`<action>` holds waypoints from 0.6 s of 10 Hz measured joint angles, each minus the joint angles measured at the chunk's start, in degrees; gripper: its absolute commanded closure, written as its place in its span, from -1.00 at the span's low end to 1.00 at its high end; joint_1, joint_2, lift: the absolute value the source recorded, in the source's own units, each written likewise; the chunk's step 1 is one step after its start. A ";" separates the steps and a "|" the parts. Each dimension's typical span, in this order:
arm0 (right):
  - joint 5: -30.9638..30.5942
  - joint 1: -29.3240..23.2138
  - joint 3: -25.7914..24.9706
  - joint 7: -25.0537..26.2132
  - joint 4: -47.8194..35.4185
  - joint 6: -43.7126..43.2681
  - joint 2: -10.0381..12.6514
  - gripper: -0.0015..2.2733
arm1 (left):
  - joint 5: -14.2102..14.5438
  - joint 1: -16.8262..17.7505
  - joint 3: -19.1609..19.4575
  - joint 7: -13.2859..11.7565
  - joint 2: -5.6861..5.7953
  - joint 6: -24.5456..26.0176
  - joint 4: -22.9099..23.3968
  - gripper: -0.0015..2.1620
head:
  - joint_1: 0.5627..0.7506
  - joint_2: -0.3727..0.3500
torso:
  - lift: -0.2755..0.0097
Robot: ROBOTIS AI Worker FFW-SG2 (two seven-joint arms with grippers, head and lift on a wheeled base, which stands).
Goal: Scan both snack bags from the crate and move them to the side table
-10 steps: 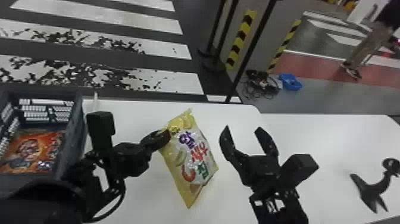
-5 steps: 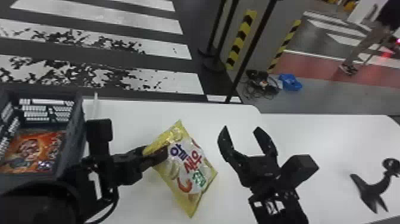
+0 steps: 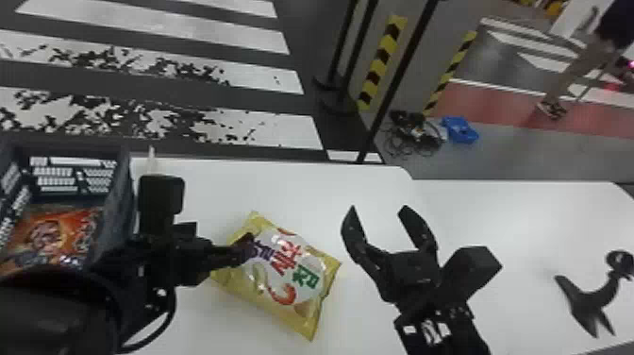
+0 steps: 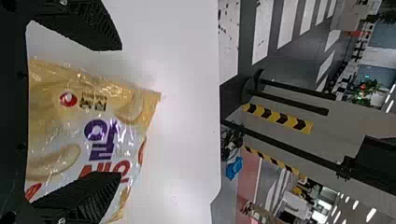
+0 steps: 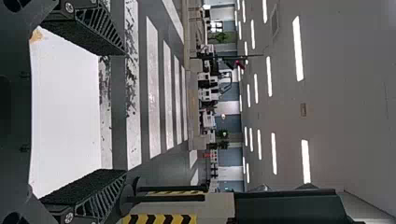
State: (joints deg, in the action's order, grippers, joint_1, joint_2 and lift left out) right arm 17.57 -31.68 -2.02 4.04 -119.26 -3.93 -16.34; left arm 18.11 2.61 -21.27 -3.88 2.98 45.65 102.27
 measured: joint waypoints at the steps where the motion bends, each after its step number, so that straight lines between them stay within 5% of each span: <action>1: 0.06 -0.08 0.00 -0.22 -0.20 0.18 -0.04 -0.92 | -1.77 -1.35 -0.32 0.83 0.88 -0.28 3.00 -0.98 | 0.41 -0.91 | 0.26; 4: -0.06 -0.09 -0.21 -4.33 0.03 3.24 -0.37 -0.93 | -2.57 -6.38 3.02 1.96 4.51 -0.23 15.43 -0.98 | 0.41 -0.76 | 0.26; 6: -0.89 -0.14 -0.71 -7.70 1.03 3.96 -0.55 -0.93 | -0.60 -10.31 8.02 2.10 7.04 -0.01 22.47 -0.98 | 0.41 -0.59 | 0.26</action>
State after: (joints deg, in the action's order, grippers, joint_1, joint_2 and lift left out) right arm 16.68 -31.82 -2.73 -3.67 -118.23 0.03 -16.89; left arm 17.51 -7.70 -13.25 -1.79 10.02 45.64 124.74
